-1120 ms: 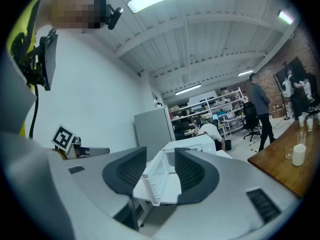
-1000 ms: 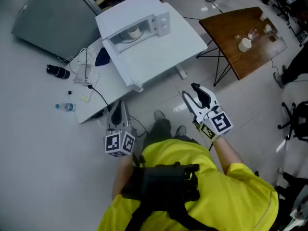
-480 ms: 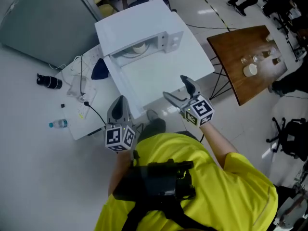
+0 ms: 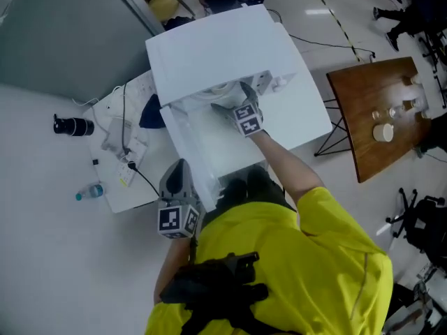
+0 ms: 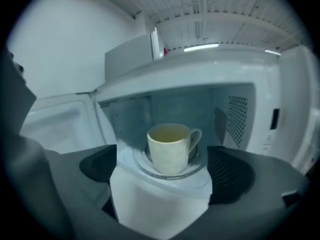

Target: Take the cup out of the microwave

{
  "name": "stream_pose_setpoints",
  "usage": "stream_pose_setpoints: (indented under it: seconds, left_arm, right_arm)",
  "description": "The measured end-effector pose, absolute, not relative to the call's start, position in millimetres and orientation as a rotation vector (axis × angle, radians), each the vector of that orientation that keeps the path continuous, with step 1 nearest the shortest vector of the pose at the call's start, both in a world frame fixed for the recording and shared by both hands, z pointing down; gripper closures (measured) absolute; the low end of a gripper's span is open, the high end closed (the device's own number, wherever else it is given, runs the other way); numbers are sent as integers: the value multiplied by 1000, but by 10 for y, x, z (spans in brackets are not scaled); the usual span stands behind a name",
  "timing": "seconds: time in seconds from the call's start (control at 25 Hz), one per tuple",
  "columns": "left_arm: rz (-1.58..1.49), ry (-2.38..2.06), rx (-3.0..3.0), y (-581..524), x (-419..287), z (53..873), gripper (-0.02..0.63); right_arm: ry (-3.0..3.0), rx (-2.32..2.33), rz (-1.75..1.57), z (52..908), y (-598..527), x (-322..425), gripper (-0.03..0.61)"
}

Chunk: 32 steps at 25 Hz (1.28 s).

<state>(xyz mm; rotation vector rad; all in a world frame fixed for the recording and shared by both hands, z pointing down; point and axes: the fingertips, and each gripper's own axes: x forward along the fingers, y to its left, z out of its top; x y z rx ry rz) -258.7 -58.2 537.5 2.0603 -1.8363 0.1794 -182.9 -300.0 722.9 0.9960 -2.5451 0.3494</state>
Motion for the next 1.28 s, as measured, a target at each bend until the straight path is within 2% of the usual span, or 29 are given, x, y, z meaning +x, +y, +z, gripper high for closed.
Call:
stream_pose_setpoints:
  seconds: [0.2,0.4,0.44,0.6,0.76,0.92,1.04,1.28]
  left_arm:
    - [207,-1842,2021,-665,-2642,5467,621]
    - [201,-1882,1981,-593,-2772,5462,621]
    - [201,-1889,1972,-579,-2803,5463,621]
    - [193,-1905,1966,-662,-2849,5437,621]
    - [177,-1875,2025,-869,-2704,5368,621]
    - [168,-1835,2060,-1009,-2524,5315,621]
    - [177,-1798,2072,-1081,-2329,5283,621]
    - [247,-1709,2112,-1250,-1793,5381,621]
  right_arm:
    - [-2533,1014,326,7600,-3519,-2182,12]
    - [-2518,1078,287,7663,-3749,-2348,106]
    - [-2513,1077,284,7664,-3750,-2360,109]
    - [-2526,999,268,7567,-3514,-2366,112]
    - [-2617,874,244,7197,-2770,-2187,112]
    - [-2643,849,338,6913,-1905,-1581,112]
    - [-2551,945,416,6985,-1706,-740,112]
    - [-2337,1250,415,7485,-2784,1049,112]
